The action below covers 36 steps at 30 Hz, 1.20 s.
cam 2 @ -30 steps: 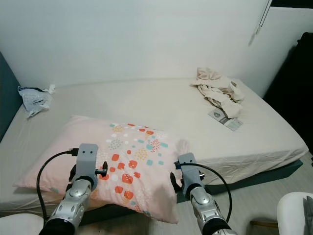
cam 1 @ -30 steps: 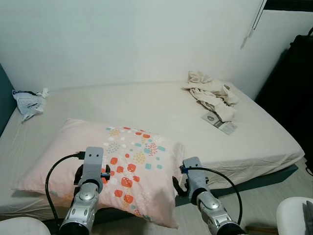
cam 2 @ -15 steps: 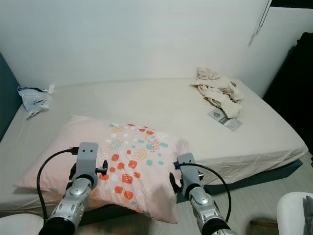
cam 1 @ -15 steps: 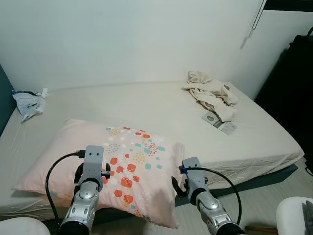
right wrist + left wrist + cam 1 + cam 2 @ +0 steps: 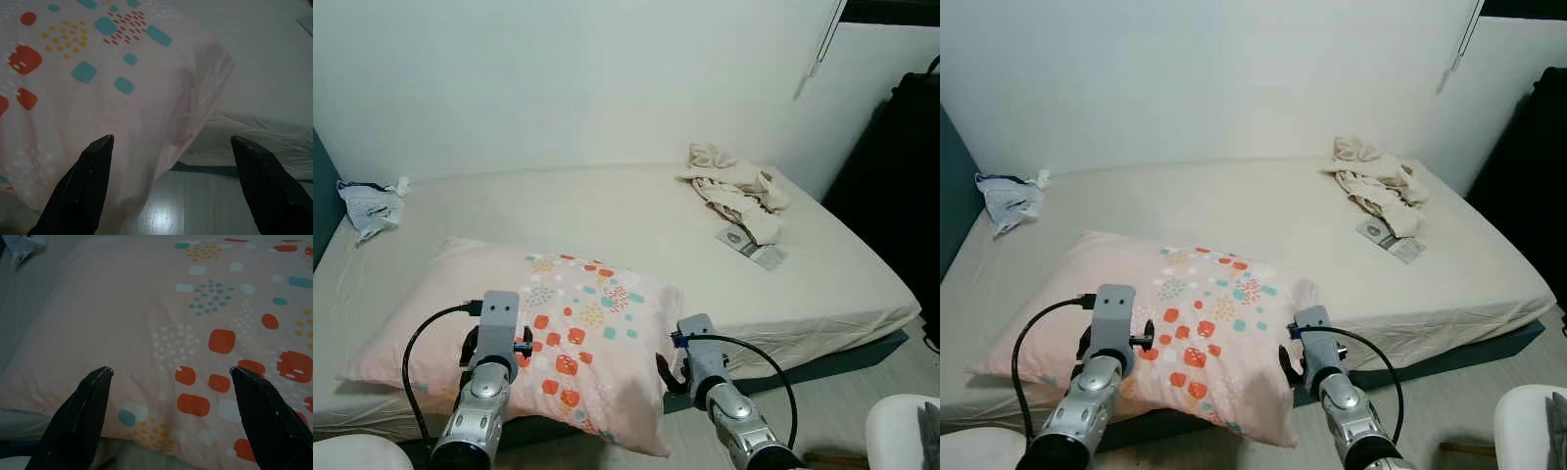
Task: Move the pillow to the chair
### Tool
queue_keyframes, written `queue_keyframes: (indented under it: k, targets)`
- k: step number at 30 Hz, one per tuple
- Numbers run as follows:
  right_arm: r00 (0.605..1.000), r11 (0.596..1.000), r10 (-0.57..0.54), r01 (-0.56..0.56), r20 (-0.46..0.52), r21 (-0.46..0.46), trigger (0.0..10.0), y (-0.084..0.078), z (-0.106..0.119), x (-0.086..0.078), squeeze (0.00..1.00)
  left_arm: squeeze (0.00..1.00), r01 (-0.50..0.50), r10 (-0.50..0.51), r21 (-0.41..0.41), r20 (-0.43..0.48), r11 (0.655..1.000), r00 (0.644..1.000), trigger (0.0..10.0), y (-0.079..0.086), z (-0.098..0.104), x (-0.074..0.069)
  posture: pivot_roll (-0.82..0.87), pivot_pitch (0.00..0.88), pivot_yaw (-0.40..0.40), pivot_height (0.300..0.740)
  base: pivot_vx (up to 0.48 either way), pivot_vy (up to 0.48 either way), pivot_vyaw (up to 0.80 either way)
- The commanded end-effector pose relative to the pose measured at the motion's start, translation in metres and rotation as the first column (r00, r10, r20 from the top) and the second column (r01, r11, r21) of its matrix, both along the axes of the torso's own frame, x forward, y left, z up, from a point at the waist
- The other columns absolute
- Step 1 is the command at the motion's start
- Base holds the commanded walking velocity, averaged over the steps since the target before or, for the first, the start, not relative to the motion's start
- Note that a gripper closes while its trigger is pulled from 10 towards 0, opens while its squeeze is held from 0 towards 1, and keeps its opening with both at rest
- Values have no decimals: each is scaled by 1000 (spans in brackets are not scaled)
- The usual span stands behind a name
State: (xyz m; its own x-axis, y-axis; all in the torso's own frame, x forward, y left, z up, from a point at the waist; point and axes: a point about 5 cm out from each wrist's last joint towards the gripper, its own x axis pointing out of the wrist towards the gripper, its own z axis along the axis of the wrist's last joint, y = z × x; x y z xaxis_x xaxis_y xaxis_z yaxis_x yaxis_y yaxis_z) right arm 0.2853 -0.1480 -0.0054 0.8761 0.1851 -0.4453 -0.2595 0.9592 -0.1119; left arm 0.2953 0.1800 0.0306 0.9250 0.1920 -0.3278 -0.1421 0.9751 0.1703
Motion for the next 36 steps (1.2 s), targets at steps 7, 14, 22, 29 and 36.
queue_keyframes:
  k: [7,14,22,29,36]
  targets:
    - [1000,1000,3,-3,-8,4,10000,-1,0,1,0,0,-11,11,7,-15,1000,1000,10000,2,-3,1,-20,0,-87,740,0,0,0]
    - [1000,1000,20,-20,-10,7,10000,3,-1,-1,0,0,-22,22,-1,-28,1000,999,10000,1,-5,0,-20,0,-94,740,0,0,0]
    - [1000,1000,22,-22,-10,5,10000,1,-1,-1,0,0,-29,28,-17,-33,999,999,10000,5,-6,-1,-14,0,-96,740,0,0,0]
    - [1000,1000,8,-8,-1,10,10000,0,-1,-2,0,0,1,-1,9,-42,1000,999,10000,7,-9,-5,-17,0,-87,740,0,0,0]
    - [1000,1000,0,0,1,11,10000,-2,-2,-4,0,0,21,-18,56,-50,998,999,10000,6,-12,-7,-20,0,-84,740,0,0,0]
